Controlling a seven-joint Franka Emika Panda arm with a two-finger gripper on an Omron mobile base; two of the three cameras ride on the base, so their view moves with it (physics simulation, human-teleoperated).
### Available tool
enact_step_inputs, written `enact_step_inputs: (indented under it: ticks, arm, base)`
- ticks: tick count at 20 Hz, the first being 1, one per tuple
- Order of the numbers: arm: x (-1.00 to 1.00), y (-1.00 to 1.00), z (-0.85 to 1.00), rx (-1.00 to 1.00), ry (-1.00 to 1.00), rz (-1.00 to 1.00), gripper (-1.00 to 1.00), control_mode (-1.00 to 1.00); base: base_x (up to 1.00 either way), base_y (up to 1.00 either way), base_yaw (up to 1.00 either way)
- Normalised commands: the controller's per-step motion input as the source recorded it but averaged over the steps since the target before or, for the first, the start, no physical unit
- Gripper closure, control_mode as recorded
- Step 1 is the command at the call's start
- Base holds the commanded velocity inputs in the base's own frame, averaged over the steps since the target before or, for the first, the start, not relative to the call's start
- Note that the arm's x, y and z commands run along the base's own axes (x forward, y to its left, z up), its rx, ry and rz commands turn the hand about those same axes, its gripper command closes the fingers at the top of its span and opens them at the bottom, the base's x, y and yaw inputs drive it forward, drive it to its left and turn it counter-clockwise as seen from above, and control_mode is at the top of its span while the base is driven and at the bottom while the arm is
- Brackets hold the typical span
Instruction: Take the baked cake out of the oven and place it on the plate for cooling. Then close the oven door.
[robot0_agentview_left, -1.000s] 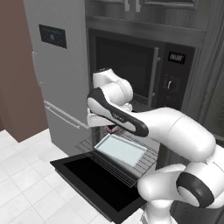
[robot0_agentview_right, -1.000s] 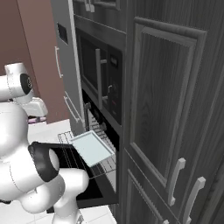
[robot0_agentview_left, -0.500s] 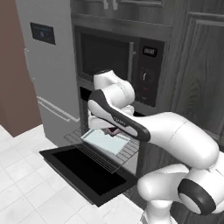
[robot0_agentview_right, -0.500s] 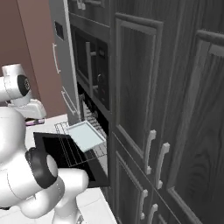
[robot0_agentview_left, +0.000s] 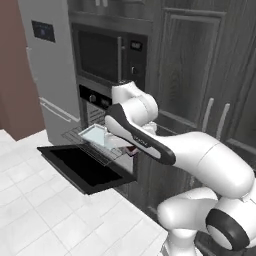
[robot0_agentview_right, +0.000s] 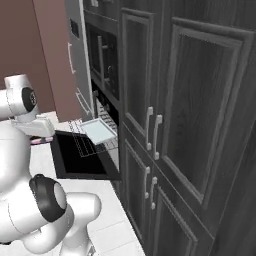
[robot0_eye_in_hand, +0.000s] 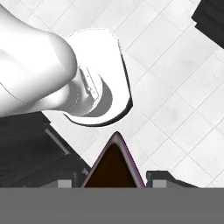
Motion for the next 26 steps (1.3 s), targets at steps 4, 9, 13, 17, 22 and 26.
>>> enact_step_inputs:
  ticks: [4, 9, 13, 17, 22, 26]
  arm:
    - [0.00, 0.00, 0.00, 0.00, 0.00, 0.00, 1.00, 1.00]
    - [0.00, 0.00, 0.00, 0.00, 0.00, 0.00, 1.00, 1.00]
    - [0.00, 0.00, 0.00, 0.00, 0.00, 0.00, 1.00, 1.00]
    - [0.00, 0.00, 0.00, 0.00, 0.00, 0.00, 1.00, 1.00]
    - [0.00, 0.00, 0.00, 0.00, 0.00, 0.00, 1.00, 1.00]
    - [0.00, 0.00, 0.00, 0.00, 0.00, 0.00, 1.00, 1.00]
  base:
    - [-0.38, 0.27, 0.76]
    - [-0.11, 0.26, 0.98]
    - [-0.01, 0.24, 0.97]
    - [0.00, 0.21, 0.93]
    - [0.00, 0.14, 0.87]
    - [0.15, 0.21, 0.73]
